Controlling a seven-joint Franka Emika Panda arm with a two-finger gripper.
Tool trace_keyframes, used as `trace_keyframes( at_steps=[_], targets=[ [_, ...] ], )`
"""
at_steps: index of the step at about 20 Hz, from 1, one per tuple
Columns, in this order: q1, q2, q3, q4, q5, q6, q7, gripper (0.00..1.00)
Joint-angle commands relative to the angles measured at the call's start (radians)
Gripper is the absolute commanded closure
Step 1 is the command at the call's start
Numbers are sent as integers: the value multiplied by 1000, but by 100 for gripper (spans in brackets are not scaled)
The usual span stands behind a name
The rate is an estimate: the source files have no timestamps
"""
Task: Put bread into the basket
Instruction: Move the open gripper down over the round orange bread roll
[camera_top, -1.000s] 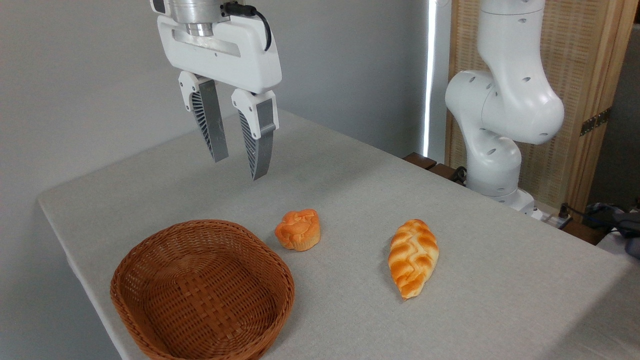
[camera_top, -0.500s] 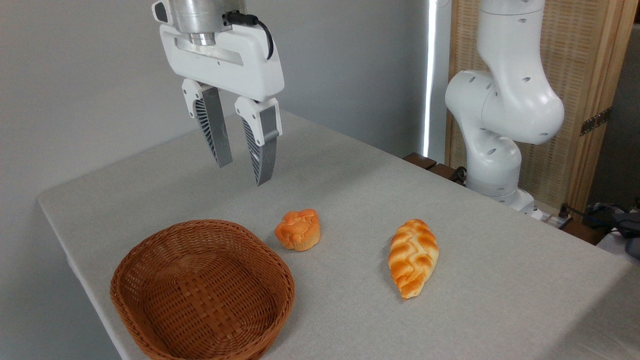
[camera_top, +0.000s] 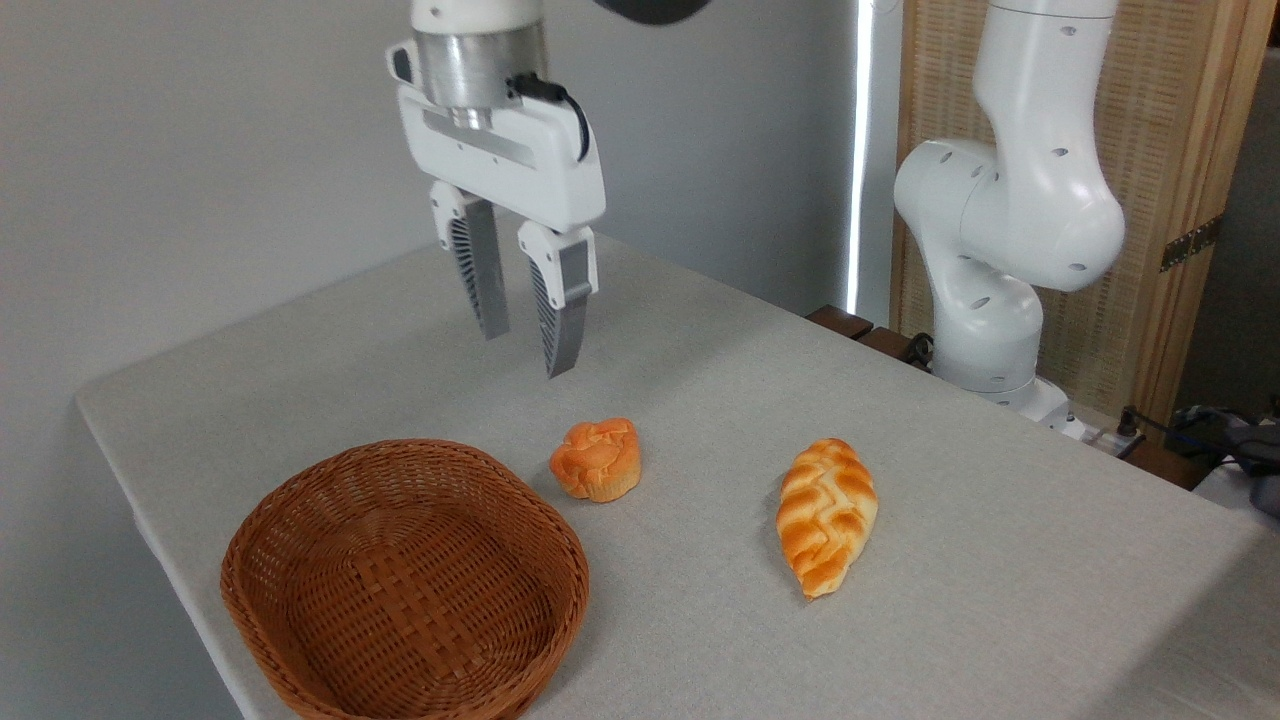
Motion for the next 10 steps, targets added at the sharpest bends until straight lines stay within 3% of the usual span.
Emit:
trace_keyframes(
  at_steps=[1, 5, 10],
  targets=[
    [-47, -98, 9, -223, 12, 133, -2, 0],
    [-74, -93, 9, -352, 24, 269, 1, 0],
    [-74, -84, 20, -378, 25, 296, 90, 0]
  ],
)
